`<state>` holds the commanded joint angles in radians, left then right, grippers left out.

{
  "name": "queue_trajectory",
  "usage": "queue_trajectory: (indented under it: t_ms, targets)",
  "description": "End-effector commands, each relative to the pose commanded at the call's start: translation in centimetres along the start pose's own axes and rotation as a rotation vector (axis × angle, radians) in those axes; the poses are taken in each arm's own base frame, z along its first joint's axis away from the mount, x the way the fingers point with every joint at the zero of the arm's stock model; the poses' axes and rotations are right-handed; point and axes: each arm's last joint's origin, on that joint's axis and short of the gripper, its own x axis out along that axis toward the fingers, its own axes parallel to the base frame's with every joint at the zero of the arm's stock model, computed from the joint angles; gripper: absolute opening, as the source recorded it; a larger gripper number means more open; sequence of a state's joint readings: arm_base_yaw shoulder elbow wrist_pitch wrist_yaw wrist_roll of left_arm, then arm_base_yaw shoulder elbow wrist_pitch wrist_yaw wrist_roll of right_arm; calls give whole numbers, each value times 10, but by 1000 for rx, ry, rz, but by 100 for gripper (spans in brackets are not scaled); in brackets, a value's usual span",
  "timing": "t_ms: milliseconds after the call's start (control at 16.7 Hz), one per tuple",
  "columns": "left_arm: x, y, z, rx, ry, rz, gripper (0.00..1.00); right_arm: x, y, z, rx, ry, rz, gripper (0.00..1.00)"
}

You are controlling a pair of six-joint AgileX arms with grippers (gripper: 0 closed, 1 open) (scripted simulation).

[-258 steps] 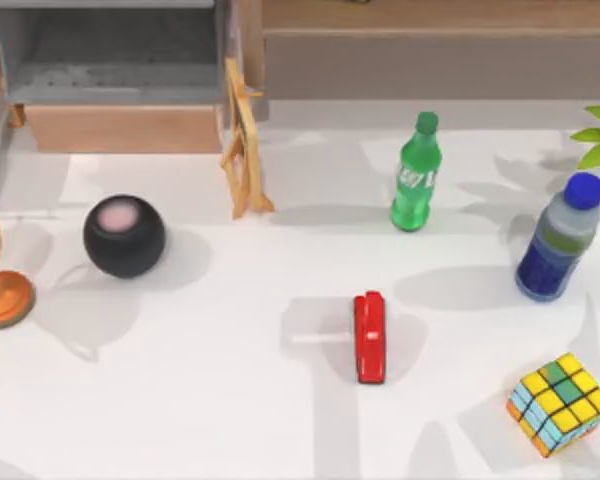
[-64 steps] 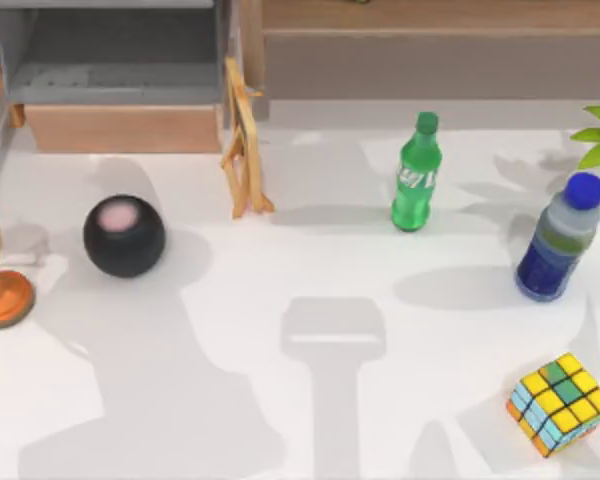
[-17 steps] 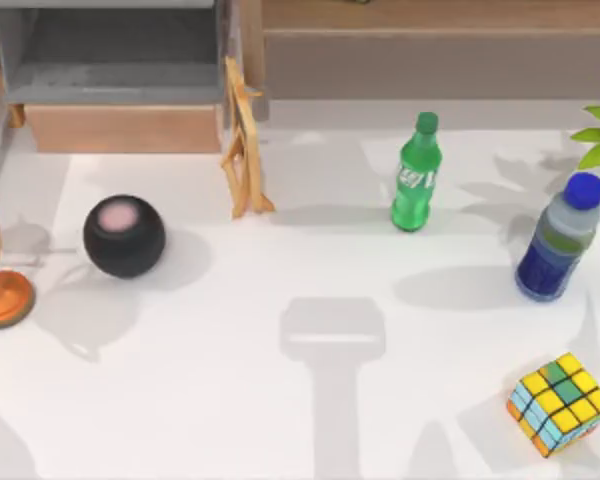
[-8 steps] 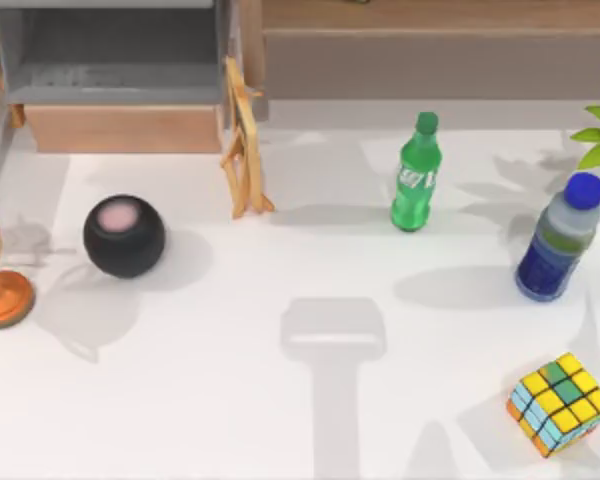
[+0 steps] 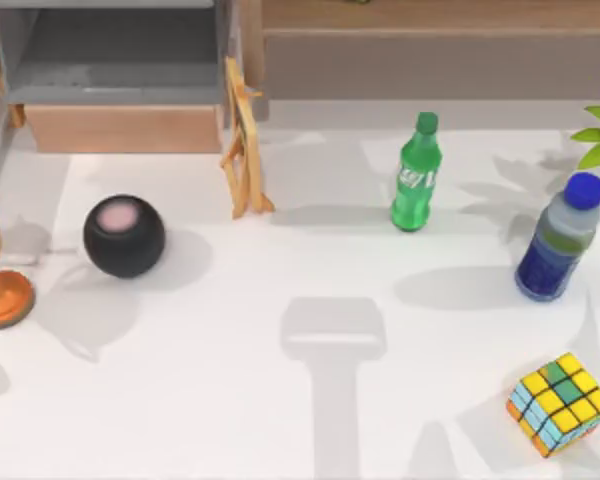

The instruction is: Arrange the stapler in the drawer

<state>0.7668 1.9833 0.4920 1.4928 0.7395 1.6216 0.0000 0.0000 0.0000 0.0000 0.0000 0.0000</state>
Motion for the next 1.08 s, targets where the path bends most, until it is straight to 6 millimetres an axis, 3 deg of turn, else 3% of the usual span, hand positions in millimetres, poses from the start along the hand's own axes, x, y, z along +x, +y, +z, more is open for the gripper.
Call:
queue_trajectory:
  t_ms: [180, 600, 900, 1080]
  targets:
    - [-2, -6, 20, -39, -67, -9, 100, 0, 0, 0, 0, 0, 0, 100]
    - [-1, -5, 20, -39, -66, -8, 100, 0, 0, 0, 0, 0, 0, 100]
    - [22, -6, 23, -41, -70, -9, 100, 0, 0, 0, 0, 0, 0, 100]
    - [23, -6, 23, -41, -70, -9, 100, 0, 0, 0, 0, 0, 0, 100]
